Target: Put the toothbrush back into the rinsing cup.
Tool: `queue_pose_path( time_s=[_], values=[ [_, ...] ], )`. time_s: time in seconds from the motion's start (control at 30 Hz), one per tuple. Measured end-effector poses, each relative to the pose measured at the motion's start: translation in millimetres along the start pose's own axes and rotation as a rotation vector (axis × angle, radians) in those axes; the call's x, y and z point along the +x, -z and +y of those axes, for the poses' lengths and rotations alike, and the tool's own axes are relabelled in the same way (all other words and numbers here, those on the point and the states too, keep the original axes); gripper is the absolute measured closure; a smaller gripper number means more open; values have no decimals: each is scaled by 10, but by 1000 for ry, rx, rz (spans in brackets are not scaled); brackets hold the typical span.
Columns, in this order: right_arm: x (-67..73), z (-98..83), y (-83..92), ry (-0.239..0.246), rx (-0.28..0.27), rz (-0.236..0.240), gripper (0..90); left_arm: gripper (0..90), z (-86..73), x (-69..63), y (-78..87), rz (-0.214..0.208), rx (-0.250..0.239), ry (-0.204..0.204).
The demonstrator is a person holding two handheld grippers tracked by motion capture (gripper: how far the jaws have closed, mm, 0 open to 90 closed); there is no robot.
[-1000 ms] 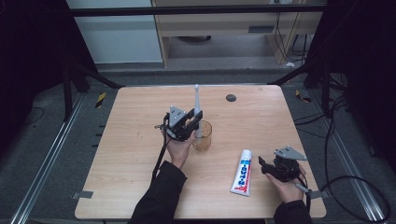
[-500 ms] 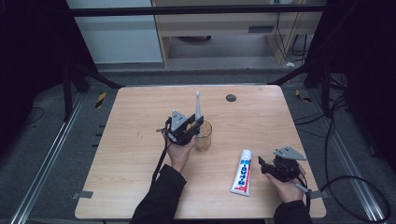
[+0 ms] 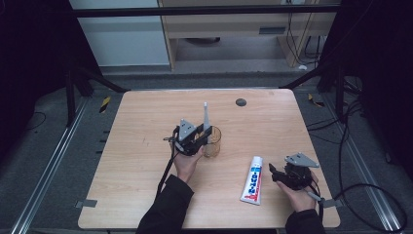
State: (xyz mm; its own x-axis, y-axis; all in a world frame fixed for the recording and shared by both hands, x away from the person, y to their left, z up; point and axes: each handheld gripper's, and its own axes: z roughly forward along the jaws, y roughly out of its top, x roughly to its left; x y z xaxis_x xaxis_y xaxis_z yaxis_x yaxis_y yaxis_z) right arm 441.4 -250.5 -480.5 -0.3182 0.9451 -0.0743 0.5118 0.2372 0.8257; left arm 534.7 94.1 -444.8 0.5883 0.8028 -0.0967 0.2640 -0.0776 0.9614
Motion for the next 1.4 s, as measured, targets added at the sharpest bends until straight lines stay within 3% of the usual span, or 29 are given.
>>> queue_pose_path(
  time_s=[0.77,1.13,1.4],
  values=[
    [20,14,4,-5,-4,1,268,614,-47,-54,119,-25,12,-31],
    [32,33,16,-11,-10,7,269,536,-92,-61,175,-19,21,-36],
    [42,47,25,-13,-11,11,272,443,-130,-58,301,-7,32,-34]
  ],
)
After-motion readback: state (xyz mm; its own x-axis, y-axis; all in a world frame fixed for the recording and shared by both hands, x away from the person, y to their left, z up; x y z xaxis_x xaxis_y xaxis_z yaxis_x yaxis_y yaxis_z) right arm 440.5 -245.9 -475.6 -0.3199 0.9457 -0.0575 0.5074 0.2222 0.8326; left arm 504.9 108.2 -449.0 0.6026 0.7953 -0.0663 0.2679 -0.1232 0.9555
